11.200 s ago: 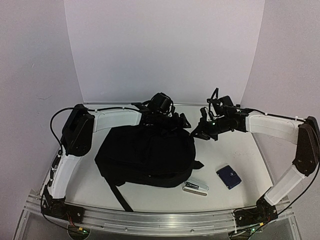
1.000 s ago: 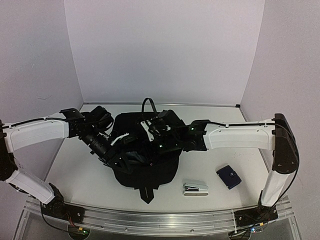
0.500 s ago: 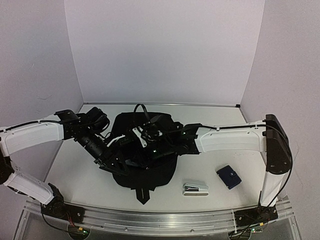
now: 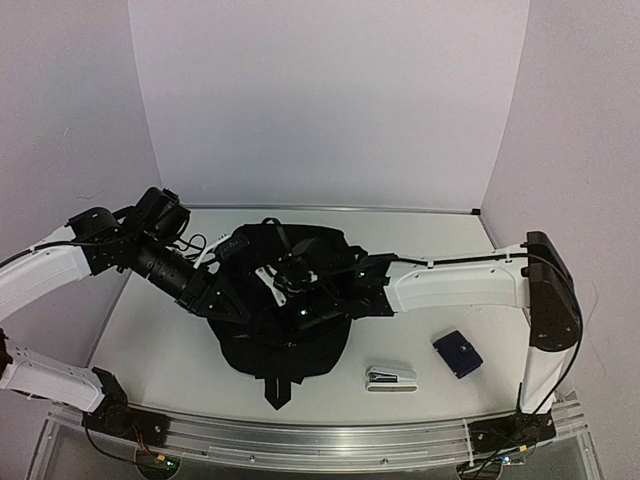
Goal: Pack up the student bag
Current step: Adjust the student bag at the center of the board.
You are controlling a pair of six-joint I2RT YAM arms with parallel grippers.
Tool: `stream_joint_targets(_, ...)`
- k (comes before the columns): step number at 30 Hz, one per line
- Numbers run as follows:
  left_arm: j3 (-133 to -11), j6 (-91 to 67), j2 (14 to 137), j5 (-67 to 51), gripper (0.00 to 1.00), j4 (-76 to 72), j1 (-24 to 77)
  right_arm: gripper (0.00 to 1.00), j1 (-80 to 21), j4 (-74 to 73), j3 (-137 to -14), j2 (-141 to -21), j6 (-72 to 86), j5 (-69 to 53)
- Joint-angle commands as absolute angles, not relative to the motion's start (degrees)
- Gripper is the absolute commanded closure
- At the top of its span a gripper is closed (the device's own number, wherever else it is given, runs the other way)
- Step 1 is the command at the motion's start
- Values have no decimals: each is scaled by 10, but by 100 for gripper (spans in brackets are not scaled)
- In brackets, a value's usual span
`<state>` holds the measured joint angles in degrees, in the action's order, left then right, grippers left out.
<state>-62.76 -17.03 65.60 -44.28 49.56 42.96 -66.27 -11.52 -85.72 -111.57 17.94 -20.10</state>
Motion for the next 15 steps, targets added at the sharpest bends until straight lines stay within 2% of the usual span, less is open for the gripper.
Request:
stream_joint_targets(1, -636, -193, 630, -367, 13, 474, 407, 46, -665, -104, -839, -1034, 212, -132)
stream_joint_targets(3, -627, -207, 617, -358, 12, 444, 394, 34, -663, -104, -823, -1005, 232, -80)
stream_joint_targets(8, -611, -252, 620, -319, 12, 356, 381, 13, -642, -111, -776, -933, 296, 18)
stream_joint_targets(12, -625, -295, 673, -280, 14, 333, 403, 3, -598, -151, -726, -887, 367, 90)
stream_joint_targets(15, -642, -317, 709, -248, 15, 323, 433, 2, -554, -159, -675, -864, 402, 87)
